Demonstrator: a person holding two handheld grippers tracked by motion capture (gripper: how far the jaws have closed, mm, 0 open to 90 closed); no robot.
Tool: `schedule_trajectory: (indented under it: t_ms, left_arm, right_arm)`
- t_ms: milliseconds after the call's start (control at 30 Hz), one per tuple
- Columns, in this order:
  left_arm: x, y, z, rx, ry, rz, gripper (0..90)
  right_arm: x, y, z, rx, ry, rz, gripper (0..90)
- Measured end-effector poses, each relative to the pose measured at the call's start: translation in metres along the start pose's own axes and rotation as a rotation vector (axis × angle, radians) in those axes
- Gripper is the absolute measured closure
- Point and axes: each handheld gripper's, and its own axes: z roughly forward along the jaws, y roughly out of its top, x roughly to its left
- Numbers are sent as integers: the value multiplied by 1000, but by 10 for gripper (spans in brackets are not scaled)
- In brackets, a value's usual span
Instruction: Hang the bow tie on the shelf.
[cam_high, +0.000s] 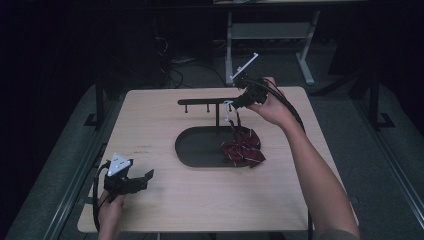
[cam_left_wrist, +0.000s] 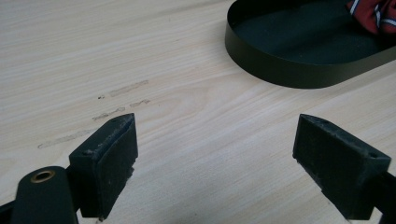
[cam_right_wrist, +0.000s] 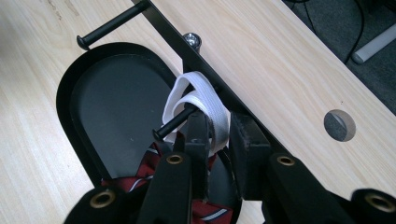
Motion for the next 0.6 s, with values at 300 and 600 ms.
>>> schedule_trajectory:
  t_ms: [300,600]
  left_arm:
    - [-1,0,0,2,-2,2,135]
    - [-1,0,0,0,-2,5,136]
  right_arm:
    - [1,-4,-1,0,8,-5,744]
    - [1,-7,-4,-8,14,-18,723]
